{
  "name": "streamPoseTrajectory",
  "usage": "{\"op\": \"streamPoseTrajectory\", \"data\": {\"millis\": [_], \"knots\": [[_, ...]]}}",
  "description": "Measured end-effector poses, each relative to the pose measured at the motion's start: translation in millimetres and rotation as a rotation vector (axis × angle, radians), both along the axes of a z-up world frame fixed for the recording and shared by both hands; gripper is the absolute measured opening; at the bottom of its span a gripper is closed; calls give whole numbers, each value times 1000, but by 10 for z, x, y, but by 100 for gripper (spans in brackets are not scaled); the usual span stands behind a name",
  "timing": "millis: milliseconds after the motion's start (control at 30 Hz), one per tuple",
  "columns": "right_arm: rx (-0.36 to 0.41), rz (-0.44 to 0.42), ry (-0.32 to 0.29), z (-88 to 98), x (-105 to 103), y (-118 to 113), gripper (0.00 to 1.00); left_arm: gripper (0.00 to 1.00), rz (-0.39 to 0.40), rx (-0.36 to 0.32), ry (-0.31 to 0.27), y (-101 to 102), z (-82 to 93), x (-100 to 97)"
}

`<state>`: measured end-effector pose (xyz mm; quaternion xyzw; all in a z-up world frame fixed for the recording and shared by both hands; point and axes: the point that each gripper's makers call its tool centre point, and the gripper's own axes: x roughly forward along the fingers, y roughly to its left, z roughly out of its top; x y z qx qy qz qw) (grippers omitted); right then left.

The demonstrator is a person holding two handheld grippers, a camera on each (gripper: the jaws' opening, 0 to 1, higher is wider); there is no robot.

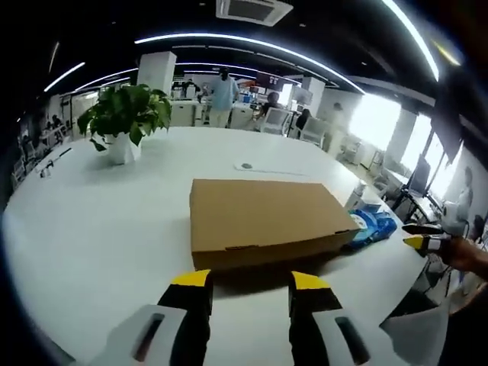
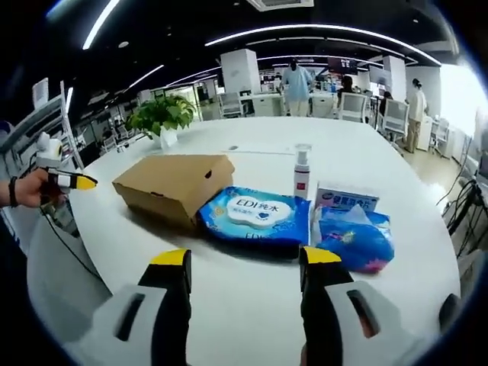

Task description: Operate the shoe box by opening the lid, removing the specified soft item, and placing it in the target area until the item is outside and the box remains undamaged.

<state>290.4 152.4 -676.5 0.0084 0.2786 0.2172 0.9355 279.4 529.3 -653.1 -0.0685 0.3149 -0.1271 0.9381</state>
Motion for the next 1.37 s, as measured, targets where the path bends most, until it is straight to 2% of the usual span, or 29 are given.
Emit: {"op": "streamPoseTrajectory", "data": {"millis": [233,433,900,1367], "knots": [[12,-19,8,-32,-31,-134,54,40,15,-7,-3,-99,14,29],[18,-25,14,-38,-30,-209,54,41,13,25,-7,-128,24,36],[47,-50,23,-56,-36,-234,53,41,30,-5,-8,-173,51,76],[60,-65,32,-86,-81,-243,52,41,13,3,-6,-202,67,69]]}}
